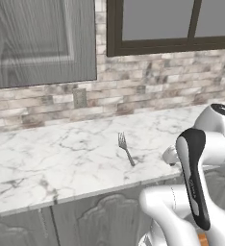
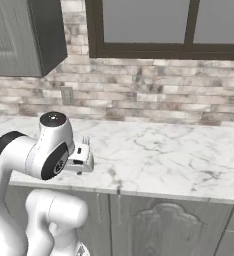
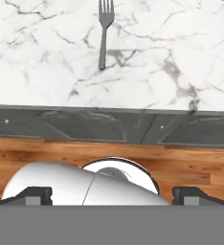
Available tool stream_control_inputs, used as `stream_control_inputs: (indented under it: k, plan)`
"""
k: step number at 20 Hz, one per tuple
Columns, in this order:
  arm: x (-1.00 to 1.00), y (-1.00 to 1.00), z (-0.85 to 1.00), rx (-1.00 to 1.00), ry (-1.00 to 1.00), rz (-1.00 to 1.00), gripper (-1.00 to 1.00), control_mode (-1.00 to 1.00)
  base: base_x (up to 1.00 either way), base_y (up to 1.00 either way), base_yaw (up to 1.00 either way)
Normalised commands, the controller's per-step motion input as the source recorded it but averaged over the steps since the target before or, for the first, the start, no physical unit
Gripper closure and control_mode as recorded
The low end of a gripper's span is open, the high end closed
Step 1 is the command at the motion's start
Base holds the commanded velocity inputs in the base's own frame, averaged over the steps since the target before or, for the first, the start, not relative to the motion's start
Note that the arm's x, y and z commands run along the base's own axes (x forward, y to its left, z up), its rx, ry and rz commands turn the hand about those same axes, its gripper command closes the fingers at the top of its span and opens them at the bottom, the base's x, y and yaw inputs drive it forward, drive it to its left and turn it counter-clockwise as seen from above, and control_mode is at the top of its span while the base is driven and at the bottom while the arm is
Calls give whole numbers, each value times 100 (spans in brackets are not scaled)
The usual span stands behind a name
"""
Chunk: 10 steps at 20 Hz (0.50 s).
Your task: Take the fork and place it on the left side of the plate. Then take the spoon and place it on the right side of the plate. Make sure they're directly next to the plate.
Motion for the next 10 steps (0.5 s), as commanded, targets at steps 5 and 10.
stream_control_inputs:
  k: [5, 10]
  plan:
    - [0, 0, 0, 0, 0, 0, -100, 100, 85, 24, -14]
    - [0, 0, 0, 0, 0, 0, -100, 100, 85, 30, -5]
